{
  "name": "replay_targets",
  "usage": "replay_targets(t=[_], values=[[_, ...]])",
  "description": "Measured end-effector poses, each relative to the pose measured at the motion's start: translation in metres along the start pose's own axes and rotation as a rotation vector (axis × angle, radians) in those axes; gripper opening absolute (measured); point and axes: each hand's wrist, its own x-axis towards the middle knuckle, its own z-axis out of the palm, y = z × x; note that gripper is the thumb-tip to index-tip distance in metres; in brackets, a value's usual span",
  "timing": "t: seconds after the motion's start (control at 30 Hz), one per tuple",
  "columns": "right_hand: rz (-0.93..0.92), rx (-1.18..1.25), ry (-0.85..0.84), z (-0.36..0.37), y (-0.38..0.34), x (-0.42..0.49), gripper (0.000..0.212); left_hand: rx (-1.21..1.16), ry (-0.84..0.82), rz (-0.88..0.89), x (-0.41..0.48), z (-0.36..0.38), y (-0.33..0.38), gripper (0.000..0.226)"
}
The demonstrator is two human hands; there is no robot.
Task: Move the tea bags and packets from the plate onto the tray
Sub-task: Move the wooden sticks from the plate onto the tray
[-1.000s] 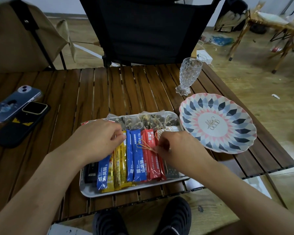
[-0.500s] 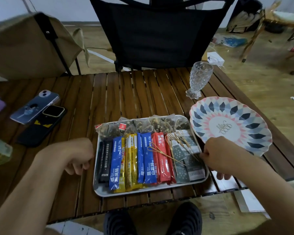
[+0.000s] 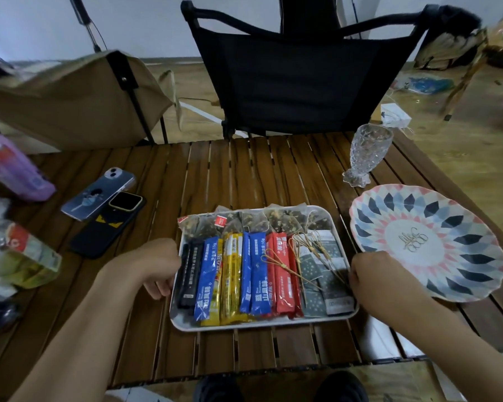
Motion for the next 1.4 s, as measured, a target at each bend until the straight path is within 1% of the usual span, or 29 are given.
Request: replay_targets(t=[0.1, 0.17, 0.23, 0.33, 0.4, 0.47, 0.53, 0.6, 0.67, 0.73, 0.8, 0.87, 0.93, 0.97, 1.03, 1.13, 1.2, 1.27, 1.4], values=[[0.002, -0.021, 0.075, 0.002, -0.005, 0.005, 0.020, 0.012, 0.116, 0.020, 0.010, 0.001, -0.001, 0.010], [0.017, -0.041, 0.108, 0.000, -0.007, 0.009, 0.016, -0.017, 0.165, 0.041, 0.013, 0.003, 0.000, 0.009], [0.035, -0.058, 0.119, -0.002, -0.010, 0.013, 0.012, -0.038, 0.187, 0.061, 0.013, 0.005, 0.003, 0.012], [0.064, -0.057, 0.136, -0.006, -0.014, 0.013, 0.015, -0.054, 0.199, 0.083, 0.009, 0.004, 0.006, 0.017], [0.071, -0.058, 0.196, -0.009, -0.016, 0.010, 0.014, -0.045, 0.197, 0.083, 0.007, 0.001, 0.006, 0.019], [0.005, 0.012, 0.314, -0.014, -0.018, 0.010, 0.013, -0.007, 0.207, 0.087, 0.005, -0.002, 0.005, 0.021], [-0.069, 0.204, 0.404, -0.020, -0.018, 0.018, 0.013, 0.028, 0.252, 0.099, 0.006, -0.004, 0.007, 0.023], [-0.073, 0.395, 0.442, -0.030, -0.013, 0.039, 0.025, 0.068, 0.308, 0.101, 0.008, -0.005, 0.007, 0.026], [0.022, 0.529, 0.442, -0.042, -0.003, 0.069, 0.051, 0.084, 0.343, 0.099, 0.014, -0.005, 0.007, 0.028], [0.119, 0.650, 0.493, -0.059, 0.004, 0.098, 0.073, 0.078, 0.354, 0.100, 0.018, -0.004, 0.007, 0.027], [0.227, 0.777, 0.552, -0.078, 0.005, 0.121, 0.080, 0.089, 0.349, 0.108, 0.020, -0.003, 0.010, 0.028], [0.314, 0.868, 0.548, -0.092, 0.002, 0.141, 0.092, 0.082, 0.349, 0.114, 0.020, -0.002, 0.013, 0.028], [0.369, 0.904, 0.521, -0.096, -0.003, 0.157, 0.100, 0.069, 0.352, 0.120, 0.022, -0.001, 0.012, 0.028], [0.391, 0.899, 0.530, -0.096, -0.004, 0.163, 0.100, 0.066, 0.350, 0.119, 0.022, -0.001, 0.010, 0.027], [0.404, 0.901, 0.566, -0.095, -0.002, 0.171, 0.093, 0.072, 0.345, 0.119, 0.023, -0.002, 0.008, 0.026], [0.334, 0.807, 0.654, -0.089, 0.005, 0.176, 0.082, 0.084, 0.344, 0.118, 0.020, -0.003, 0.010, 0.026], [0.206, 0.732, 0.666, -0.084, 0.001, 0.174, 0.074, 0.094, 0.350, 0.116, 0.019, -0.002, 0.011, 0.022], [0.053, 0.791, 0.630, -0.078, -0.016, 0.169, 0.067, 0.108, 0.361, 0.116, 0.018, 0.000, 0.013, 0.018], [-0.180, 0.874, 0.456, -0.076, -0.070, 0.167, 0.076, 0.077, 0.355, 0.121, 0.017, 0.000, 0.011, 0.018]])
